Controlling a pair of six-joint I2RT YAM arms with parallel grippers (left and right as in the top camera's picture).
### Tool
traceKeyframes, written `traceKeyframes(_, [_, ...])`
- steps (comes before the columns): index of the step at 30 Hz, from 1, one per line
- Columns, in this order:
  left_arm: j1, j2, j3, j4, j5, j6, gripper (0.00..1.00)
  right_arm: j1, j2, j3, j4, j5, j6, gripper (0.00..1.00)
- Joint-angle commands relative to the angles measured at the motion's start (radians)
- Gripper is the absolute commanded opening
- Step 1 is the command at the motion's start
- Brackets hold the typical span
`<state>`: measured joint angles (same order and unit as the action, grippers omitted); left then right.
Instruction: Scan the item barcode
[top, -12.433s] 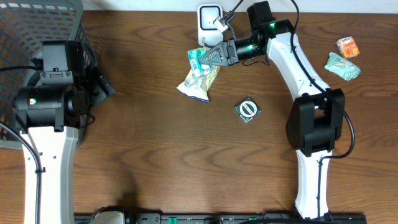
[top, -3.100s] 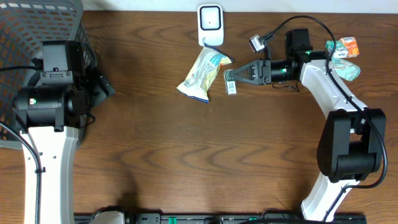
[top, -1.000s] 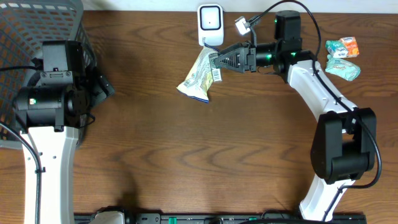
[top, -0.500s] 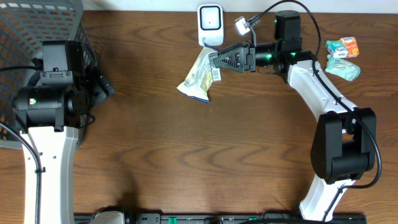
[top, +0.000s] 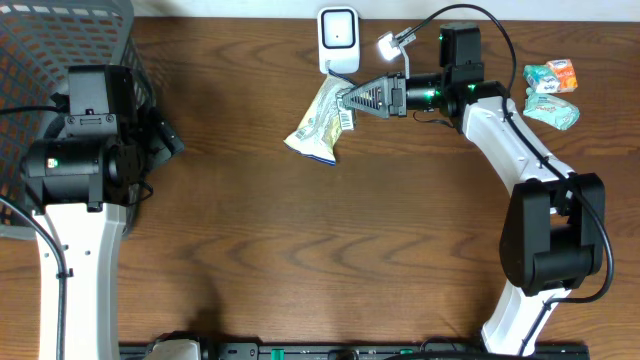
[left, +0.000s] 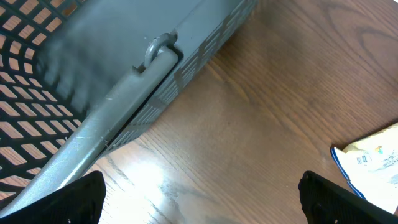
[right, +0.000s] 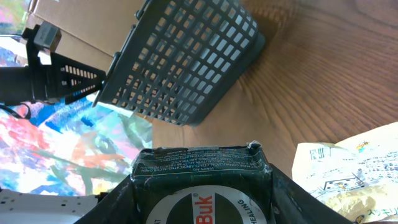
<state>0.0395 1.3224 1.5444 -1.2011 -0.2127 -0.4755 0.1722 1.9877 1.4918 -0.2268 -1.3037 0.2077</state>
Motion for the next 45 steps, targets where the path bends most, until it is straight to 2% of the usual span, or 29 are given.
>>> traceKeyframes(1, [0.008, 0.004, -0.003, -0.003, -0.013, -0.016, 0.98, 0.006, 0.0, 0.011, -0.002, -0.004, -0.022, 0.37])
traceKeyframes(34, [0.008, 0.004, -0.003, -0.003, -0.013, -0.016, 0.98, 0.006, 0.0, 0.01, -0.017, 0.009, -0.035, 0.36])
traceKeyframes(45, [0.008, 0.004, -0.003, -0.003, -0.013, -0.016, 0.98, 0.006, 0.0, 0.01, -0.301, 0.317, -0.214, 0.36])
